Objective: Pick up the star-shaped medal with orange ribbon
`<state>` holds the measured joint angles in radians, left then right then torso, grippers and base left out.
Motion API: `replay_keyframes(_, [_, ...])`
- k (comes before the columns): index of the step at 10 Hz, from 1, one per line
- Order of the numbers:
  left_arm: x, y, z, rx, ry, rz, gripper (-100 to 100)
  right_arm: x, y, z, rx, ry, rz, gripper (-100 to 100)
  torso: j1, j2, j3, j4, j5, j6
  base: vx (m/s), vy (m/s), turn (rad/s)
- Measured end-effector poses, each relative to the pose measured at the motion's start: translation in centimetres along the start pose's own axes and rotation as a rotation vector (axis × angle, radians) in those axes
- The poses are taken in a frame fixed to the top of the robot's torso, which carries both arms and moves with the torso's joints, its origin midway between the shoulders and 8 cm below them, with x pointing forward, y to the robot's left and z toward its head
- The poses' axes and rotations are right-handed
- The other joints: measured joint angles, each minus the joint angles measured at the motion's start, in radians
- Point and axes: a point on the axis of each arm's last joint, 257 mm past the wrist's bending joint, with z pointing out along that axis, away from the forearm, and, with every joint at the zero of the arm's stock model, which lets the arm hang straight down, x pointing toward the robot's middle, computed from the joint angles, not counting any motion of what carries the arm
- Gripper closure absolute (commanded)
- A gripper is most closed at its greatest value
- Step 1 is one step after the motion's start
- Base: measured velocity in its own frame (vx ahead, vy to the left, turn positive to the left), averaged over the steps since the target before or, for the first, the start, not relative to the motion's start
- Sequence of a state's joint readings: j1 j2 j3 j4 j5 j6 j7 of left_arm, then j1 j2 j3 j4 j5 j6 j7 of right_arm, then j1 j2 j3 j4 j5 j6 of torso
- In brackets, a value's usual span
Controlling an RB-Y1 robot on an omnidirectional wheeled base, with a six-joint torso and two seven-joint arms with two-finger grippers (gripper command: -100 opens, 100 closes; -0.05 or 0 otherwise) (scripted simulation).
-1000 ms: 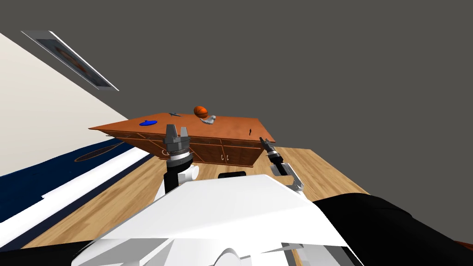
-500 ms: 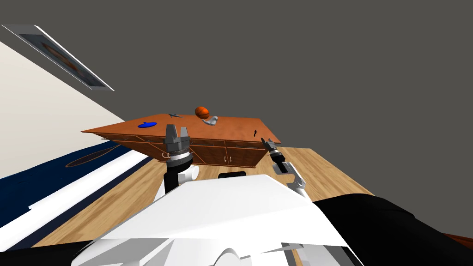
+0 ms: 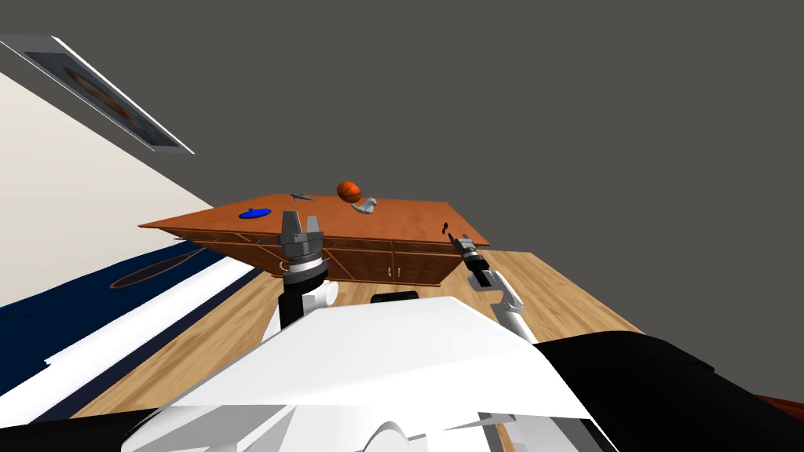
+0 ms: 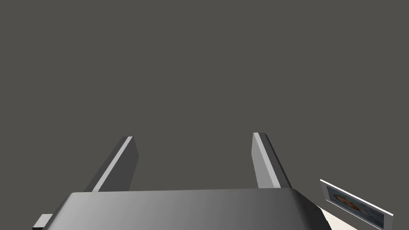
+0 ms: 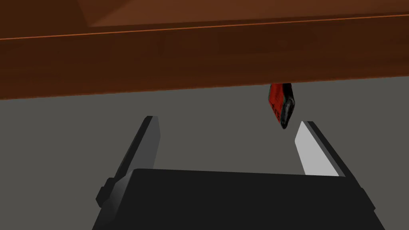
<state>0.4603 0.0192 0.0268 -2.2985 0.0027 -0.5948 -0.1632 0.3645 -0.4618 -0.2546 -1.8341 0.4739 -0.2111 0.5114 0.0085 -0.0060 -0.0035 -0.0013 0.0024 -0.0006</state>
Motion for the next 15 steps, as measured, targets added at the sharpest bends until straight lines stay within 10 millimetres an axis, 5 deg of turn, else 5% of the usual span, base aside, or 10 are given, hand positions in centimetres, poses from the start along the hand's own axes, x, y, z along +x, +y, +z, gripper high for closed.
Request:
replay_keyframes(5, [0.0, 0.0, 0.0, 0.0, 0.0, 0.0, 0, -0.1, -4.0, 1.1, 0.078, 0.02, -0.181, -100, 0.001, 0.001, 0.001, 0.0, 0.0, 0.0, 0.034, 0.138, 0.005])
replay_keyframes(6, [0.0, 0.0, 0.0, 0.0, 0.0, 0.0, 0, -0.1, -4.1, 1.1, 0.081, 0.021, -0.187, 0, -0.004, 0.002, 0.001, 0.0, -0.001, 0.0, 0.004, 0.015, -0.001])
replay_keyframes(7, [0.0, 0.0, 0.0, 0.0, 0.0, 0.0, 0, -0.1, -4.1, 1.1, 0.08, 0.021, -0.186, -100, -0.008, 0.003, 0.002, 0.001, -0.002, 0.0, -0.033, 0.03, -0.109])
replay_keyframes(15, [0.0, 0.0, 0.0, 0.0, 0.0, 0.0, 0, 1.6, -2.7, 6.2, 0.019, 0.014, -0.16, -100, -0.009, 0.005, 0.003, 0.001, -0.002, 0.001, -0.029, 0.018, -0.049])
